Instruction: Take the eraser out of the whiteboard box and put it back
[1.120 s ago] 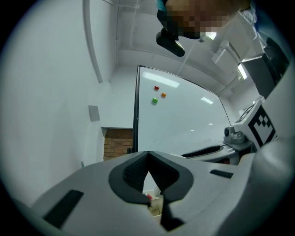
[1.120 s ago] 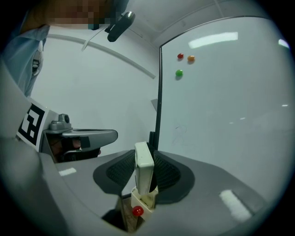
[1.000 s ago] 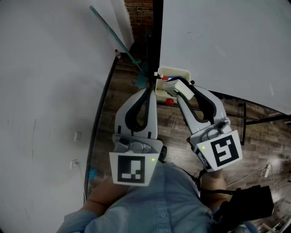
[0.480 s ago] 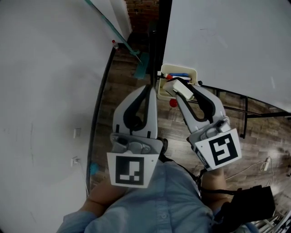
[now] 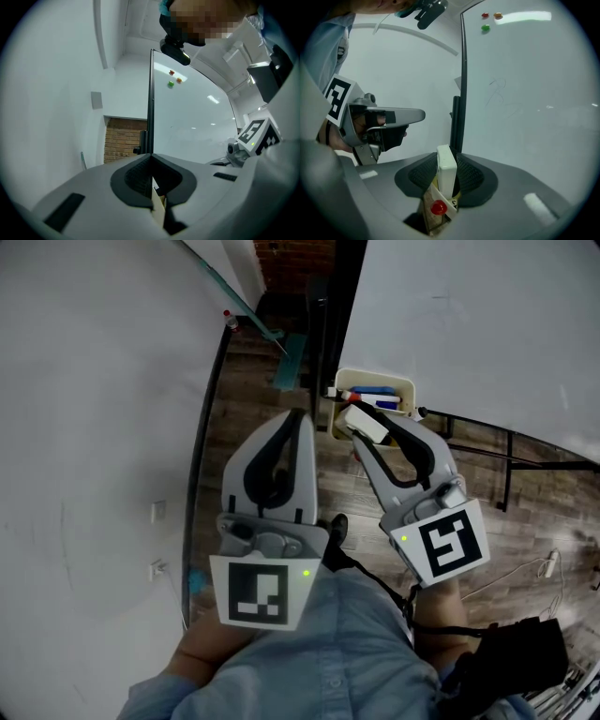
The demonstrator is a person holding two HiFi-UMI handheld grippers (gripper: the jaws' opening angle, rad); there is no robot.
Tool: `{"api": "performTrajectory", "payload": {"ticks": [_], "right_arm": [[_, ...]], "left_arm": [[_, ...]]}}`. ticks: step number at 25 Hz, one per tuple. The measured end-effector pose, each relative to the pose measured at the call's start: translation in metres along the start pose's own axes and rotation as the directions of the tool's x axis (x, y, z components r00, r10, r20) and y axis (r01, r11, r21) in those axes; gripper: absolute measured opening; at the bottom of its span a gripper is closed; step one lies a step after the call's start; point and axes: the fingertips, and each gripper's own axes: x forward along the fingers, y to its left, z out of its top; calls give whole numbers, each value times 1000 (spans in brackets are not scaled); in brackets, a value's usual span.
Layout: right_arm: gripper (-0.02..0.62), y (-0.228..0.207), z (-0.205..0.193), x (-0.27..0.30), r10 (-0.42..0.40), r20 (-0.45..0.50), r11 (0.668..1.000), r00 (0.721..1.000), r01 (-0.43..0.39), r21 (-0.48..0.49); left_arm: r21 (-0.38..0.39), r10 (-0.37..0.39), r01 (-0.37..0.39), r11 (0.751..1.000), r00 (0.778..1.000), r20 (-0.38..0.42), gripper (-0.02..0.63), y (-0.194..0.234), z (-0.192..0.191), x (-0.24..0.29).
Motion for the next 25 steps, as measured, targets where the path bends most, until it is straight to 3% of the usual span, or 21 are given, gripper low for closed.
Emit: {"api": "performTrajectory", "payload": {"ticks": [14, 25], "right_arm": [[137, 3, -41, 27, 8, -147, 1000, 989, -5, 16], [150, 4, -26, 13, 9, -75, 999, 997, -5, 41]], "left_arm": [[-10, -14, 14, 1000, 1000, -24, 5, 12, -11, 9], [15, -11, 11, 1000, 1000, -7, 5, 2, -3, 1]]}}
